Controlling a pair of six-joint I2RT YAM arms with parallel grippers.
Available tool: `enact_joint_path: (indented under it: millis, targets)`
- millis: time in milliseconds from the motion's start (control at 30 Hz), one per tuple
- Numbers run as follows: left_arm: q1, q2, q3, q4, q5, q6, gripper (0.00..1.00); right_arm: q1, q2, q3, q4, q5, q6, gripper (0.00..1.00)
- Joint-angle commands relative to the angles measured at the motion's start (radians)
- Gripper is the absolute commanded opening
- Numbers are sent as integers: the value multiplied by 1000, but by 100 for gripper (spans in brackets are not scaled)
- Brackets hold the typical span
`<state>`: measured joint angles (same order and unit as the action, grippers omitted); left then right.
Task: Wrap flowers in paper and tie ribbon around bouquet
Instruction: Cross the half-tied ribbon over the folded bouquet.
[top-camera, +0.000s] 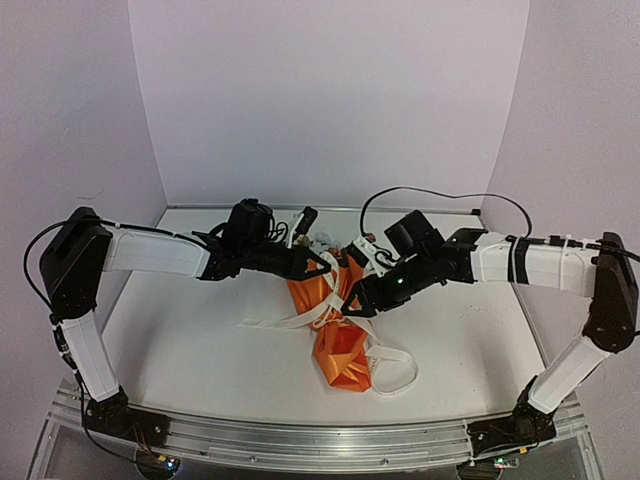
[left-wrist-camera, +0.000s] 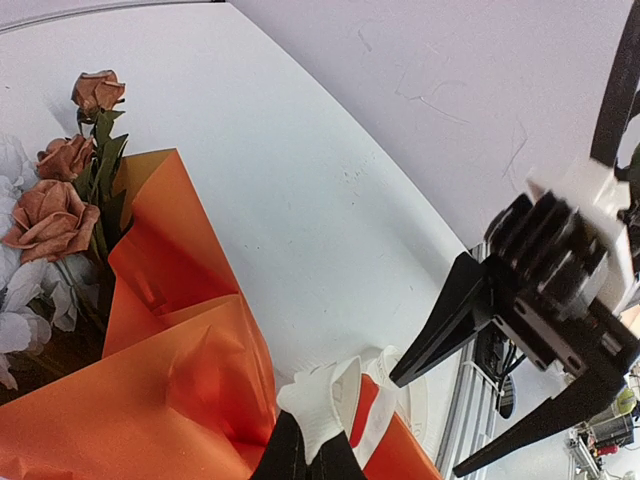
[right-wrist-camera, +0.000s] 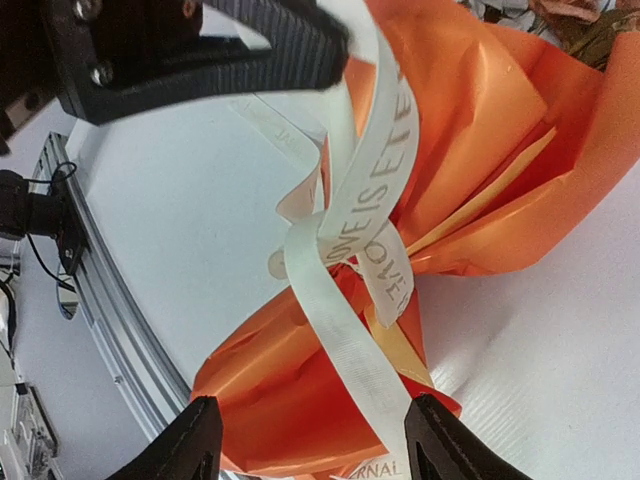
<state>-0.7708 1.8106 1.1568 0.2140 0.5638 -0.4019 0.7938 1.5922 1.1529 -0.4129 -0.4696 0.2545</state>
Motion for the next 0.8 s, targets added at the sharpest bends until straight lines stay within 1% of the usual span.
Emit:
enact_joint_path:
  millis: [0, 300, 333, 467, 667, 767]
  targets:
    - [5, -48, 21, 6, -3, -1, 0, 9, 47, 1, 141, -14, -133, 64]
    - [10, -48, 39, -15, 2, 0, 0, 8, 137, 61, 141, 44, -171, 59]
    - [10, -49, 40, -16, 1, 0, 0, 7, 142, 63, 141, 42, -168, 57]
    - [13, -58, 34, -19, -13, -3, 0, 7, 152, 84, 107, 1, -126, 40]
    - [16, -83, 9, -11, -50, -21, 0, 8, 102, 23, 92, -25, -49, 25]
    - [17, -101, -5, -10, -64, -24, 0, 11, 87, 0, 92, -42, -10, 15]
